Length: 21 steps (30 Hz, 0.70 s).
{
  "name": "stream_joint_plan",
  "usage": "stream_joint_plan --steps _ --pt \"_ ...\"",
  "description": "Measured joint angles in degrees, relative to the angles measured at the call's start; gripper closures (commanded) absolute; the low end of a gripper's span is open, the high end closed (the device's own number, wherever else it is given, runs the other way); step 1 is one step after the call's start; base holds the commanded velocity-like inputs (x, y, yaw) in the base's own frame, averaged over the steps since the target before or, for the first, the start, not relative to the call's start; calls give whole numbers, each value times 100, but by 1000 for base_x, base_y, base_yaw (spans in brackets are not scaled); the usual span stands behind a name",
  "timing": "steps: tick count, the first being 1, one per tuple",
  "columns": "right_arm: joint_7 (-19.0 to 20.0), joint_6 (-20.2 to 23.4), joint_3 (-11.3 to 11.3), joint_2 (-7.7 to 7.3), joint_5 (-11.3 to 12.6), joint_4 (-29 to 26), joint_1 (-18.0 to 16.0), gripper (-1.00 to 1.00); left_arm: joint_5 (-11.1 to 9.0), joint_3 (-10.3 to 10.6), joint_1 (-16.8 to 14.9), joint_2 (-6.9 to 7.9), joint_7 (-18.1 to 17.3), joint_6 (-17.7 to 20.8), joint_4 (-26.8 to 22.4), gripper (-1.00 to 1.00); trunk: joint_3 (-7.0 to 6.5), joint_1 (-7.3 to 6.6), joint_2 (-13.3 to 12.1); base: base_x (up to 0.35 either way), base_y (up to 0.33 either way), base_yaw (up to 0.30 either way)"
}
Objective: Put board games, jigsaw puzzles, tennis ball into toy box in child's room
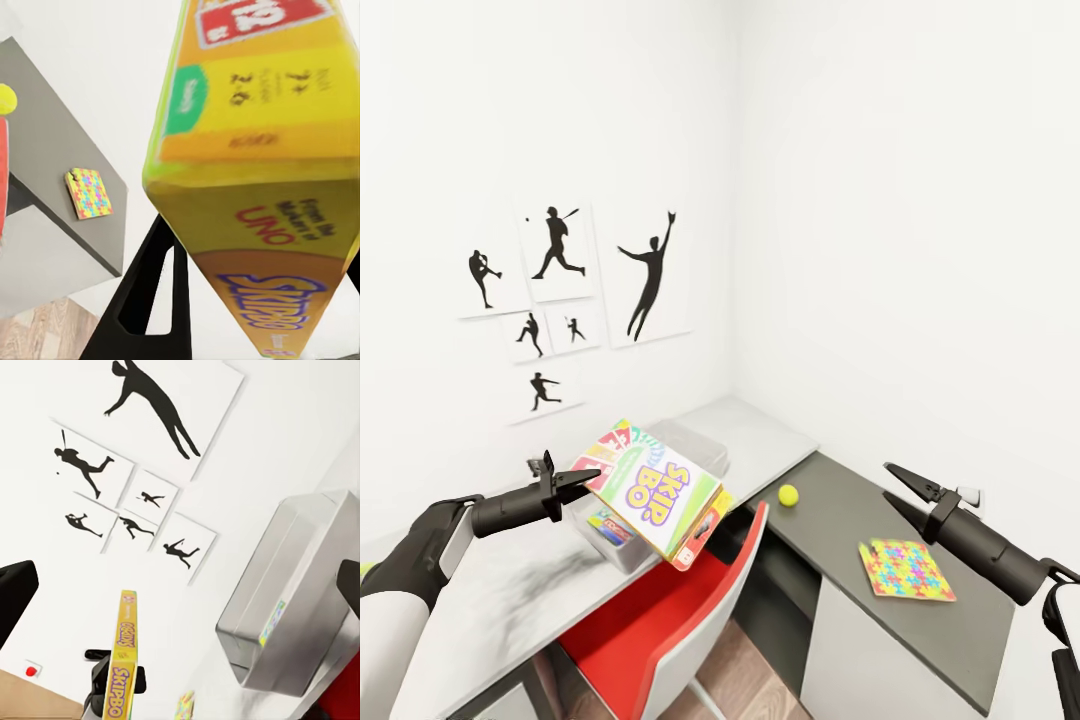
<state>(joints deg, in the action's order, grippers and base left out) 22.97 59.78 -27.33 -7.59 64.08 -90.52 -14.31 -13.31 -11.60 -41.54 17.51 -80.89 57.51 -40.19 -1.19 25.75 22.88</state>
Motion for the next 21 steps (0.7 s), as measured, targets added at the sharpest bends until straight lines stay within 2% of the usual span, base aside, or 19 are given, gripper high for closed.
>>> stream_joint_plan --steps 7,21 --pt "-16 0 156 0 2 -1 0 -100 5 -1 0 0 0 0 0 100 0 0 0 146 -148 290" --pt "-18 0 201 1 1 0 0 -100 14 -7 0 5 0 -1 0 100 0 0 0 147 -128 291"
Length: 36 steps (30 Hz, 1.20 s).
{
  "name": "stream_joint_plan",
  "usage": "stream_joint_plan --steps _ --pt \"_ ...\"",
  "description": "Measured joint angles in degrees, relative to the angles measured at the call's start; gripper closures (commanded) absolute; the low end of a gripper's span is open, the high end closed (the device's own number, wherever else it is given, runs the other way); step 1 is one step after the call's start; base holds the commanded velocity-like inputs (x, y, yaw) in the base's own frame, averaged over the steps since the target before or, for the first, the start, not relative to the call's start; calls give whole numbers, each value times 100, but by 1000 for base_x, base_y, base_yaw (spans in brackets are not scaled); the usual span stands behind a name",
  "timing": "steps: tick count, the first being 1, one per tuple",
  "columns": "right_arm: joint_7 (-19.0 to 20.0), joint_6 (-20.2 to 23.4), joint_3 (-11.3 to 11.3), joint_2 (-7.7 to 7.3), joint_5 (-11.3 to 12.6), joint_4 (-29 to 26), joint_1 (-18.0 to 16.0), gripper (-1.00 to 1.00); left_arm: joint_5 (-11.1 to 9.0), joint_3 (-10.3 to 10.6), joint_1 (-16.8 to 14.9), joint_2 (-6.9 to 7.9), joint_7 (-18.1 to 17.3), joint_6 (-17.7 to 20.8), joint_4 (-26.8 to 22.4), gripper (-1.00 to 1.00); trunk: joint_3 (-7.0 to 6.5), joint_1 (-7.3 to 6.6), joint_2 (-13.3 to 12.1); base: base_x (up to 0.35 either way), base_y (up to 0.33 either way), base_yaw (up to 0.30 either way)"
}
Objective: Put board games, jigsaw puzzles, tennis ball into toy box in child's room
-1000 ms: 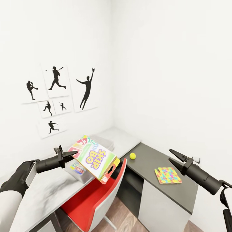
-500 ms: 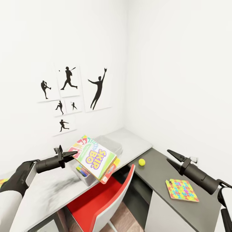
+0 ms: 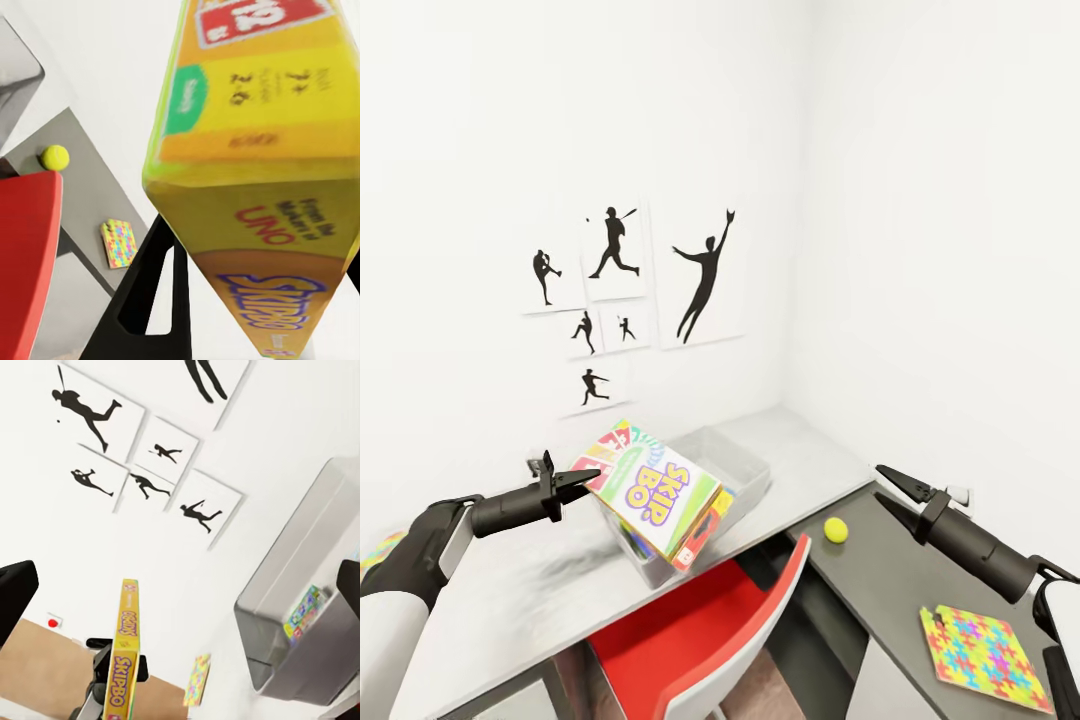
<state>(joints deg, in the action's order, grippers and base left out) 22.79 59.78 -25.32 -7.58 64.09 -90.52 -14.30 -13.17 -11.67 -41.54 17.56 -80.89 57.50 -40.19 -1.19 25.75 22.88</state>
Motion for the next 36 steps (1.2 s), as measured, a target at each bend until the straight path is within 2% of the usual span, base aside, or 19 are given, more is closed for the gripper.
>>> stream_joint_plan --steps 21,36 --pt "-1 0 8 2 -2 -2 0 -100 3 7 0 -6 0 5 8 100 0 0 0 136 -93 288" --pt "5 -1 0 2 0 -1 1 -100 11 0 -1 -8 1 7 10 100 0 -1 0 190 -121 35"
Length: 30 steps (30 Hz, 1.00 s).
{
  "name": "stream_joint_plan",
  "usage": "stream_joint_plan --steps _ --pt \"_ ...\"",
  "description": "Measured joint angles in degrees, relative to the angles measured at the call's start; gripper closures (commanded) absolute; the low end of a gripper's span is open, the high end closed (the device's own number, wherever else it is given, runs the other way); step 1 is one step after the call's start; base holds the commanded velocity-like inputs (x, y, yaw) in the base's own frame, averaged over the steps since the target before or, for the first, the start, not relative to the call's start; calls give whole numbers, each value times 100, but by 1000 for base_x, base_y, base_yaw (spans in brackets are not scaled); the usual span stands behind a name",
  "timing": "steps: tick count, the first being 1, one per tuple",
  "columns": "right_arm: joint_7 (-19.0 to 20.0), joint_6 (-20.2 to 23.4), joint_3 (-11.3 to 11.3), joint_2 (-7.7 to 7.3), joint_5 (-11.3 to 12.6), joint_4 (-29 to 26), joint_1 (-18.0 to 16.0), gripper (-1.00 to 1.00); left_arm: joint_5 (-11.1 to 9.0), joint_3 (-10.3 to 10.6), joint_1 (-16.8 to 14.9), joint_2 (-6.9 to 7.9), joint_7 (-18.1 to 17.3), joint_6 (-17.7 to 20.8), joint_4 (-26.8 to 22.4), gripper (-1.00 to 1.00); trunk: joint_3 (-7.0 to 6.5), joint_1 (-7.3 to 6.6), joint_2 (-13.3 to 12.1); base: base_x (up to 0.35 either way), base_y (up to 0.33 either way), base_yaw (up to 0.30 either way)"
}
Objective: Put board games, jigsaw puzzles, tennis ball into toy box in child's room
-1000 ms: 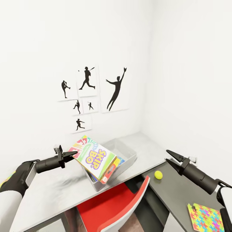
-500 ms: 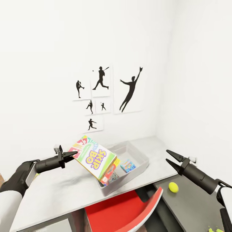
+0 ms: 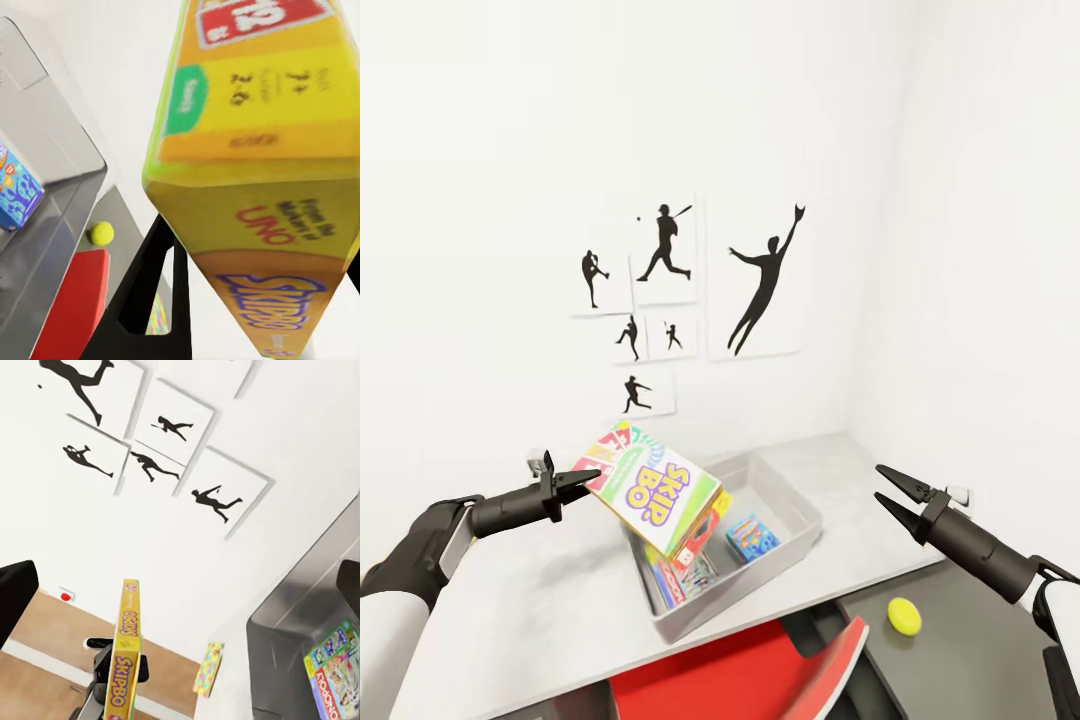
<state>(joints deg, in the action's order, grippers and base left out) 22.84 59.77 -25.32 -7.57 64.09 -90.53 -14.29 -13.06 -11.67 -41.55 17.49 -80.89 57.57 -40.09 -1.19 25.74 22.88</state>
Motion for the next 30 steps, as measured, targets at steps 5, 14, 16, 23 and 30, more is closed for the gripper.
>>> stream_joint_plan --steps 5,14,16,23,30 --pt "3 0 -4 -2 1 3 0 -100 2 0 0 0 -1 0 0 100 -4 0 0 221 55 -22" --pt "4 0 0 0 0 -1 0 -100 8 1 0 3 0 -1 0 100 -7 0 0 207 38 -5" --pt "4 0 1 0 0 -1 0 -100 8 2 0 3 1 -2 0 100 -7 0 0 202 3 24" --pt "4 0 1 0 0 -1 0 -100 -18 -1 0 1 0 3 0 100 -11 0 0 148 -20 13" --pt "4 0 1 0 -1 2 0 -100 -13 -1 0 1 -1 3 0 100 -11 2 -1 87 -14 1"
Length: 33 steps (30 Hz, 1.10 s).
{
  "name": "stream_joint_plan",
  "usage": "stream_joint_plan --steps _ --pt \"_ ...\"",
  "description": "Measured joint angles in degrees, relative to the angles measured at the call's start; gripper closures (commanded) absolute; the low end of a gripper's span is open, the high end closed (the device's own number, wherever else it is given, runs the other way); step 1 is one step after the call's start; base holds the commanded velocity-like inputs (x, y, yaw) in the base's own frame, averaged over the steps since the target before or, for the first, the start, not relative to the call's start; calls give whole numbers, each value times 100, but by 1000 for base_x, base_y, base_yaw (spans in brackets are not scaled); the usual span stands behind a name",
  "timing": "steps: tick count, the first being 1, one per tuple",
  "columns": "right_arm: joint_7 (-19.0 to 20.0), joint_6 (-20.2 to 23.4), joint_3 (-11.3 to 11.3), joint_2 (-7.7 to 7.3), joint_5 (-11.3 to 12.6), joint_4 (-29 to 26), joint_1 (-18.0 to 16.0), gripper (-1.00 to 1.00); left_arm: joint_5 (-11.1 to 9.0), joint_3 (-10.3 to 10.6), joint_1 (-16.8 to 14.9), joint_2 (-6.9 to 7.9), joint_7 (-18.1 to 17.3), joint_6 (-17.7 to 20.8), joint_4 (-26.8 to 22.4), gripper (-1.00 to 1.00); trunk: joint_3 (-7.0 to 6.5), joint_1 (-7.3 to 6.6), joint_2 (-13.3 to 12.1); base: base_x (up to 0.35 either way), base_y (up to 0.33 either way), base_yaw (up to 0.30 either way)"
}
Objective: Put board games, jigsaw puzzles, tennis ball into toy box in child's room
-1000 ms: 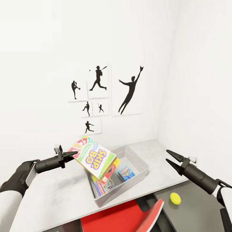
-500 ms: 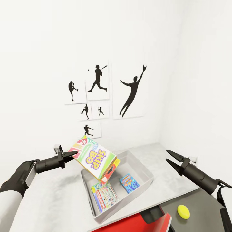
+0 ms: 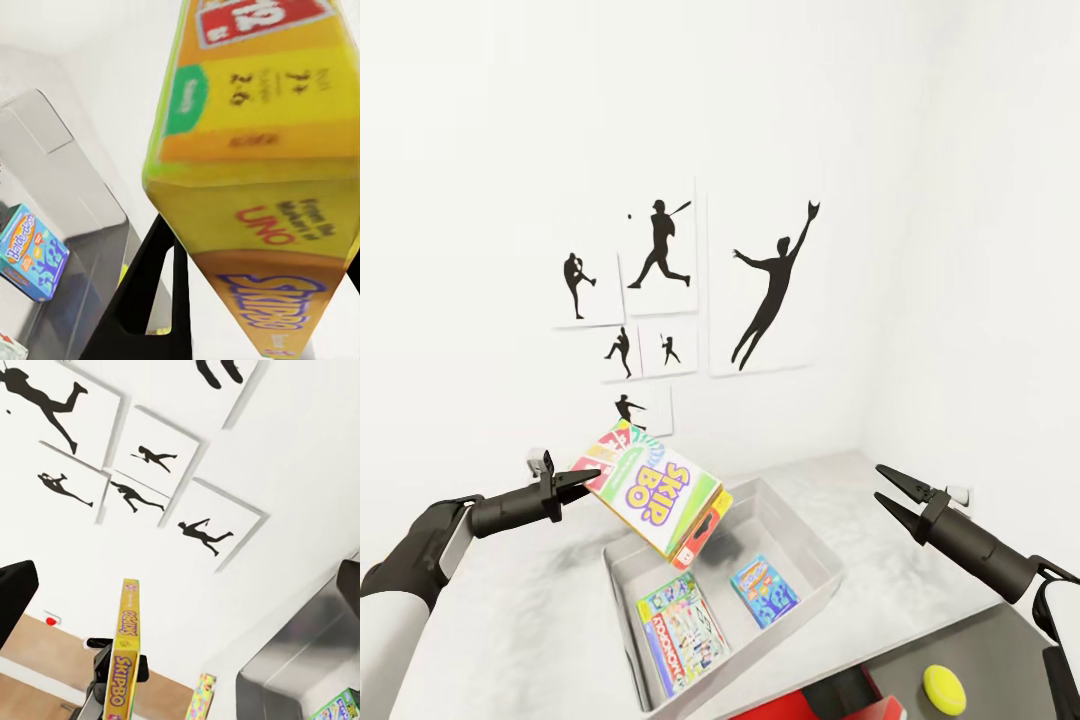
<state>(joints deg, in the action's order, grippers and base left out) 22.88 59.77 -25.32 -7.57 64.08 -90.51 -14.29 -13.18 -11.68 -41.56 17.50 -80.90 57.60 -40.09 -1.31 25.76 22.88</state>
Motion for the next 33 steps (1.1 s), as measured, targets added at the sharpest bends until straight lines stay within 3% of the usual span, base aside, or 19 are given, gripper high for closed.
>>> stream_joint_plan --steps 33 --pt "0 0 0 -4 1 -3 0 -100 -9 0 0 -1 -7 -8 0 100 0 0 0 43 0 0"
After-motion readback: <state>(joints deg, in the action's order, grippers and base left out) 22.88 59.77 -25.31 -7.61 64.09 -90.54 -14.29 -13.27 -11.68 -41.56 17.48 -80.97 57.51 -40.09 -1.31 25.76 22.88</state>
